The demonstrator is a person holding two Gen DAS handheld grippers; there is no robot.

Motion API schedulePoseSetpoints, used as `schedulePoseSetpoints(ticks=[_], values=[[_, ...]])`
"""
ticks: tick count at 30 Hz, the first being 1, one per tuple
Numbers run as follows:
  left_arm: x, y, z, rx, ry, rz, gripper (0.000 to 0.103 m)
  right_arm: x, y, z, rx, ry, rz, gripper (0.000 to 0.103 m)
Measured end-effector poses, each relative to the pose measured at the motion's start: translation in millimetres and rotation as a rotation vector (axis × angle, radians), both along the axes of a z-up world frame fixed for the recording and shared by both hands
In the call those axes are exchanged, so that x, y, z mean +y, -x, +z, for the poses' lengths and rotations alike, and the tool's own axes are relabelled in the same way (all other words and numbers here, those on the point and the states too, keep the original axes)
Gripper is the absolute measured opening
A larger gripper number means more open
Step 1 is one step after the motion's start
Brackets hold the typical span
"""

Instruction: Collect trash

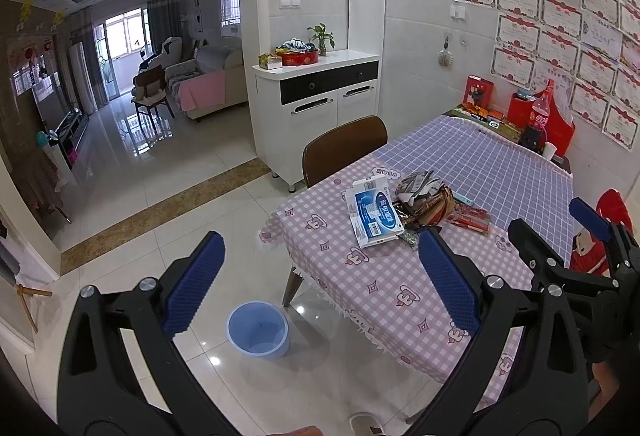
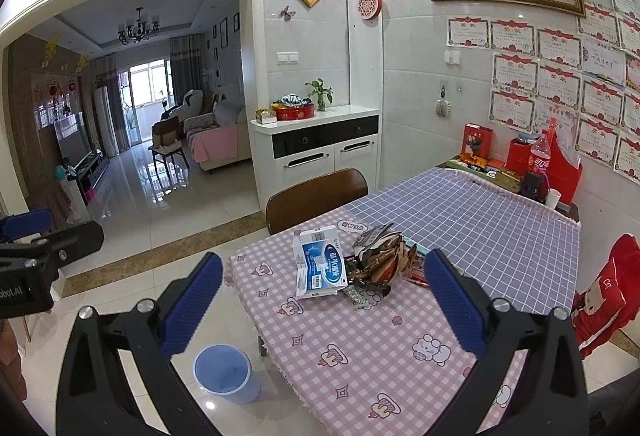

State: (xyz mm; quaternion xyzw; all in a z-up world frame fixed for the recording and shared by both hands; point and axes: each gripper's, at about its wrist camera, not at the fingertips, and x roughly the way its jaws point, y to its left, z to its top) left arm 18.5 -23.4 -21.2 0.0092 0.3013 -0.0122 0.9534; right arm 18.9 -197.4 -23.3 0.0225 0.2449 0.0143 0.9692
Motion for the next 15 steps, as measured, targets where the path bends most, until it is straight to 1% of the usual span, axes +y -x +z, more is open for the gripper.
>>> schedulePoseSetpoints(ticks=[15], values=[[-0.6,-1.1,1.4,0.015,-0.009,-0.015,0.095,5.8,1.3,-3.2,0.005,-0.001,-0.006,0.099]])
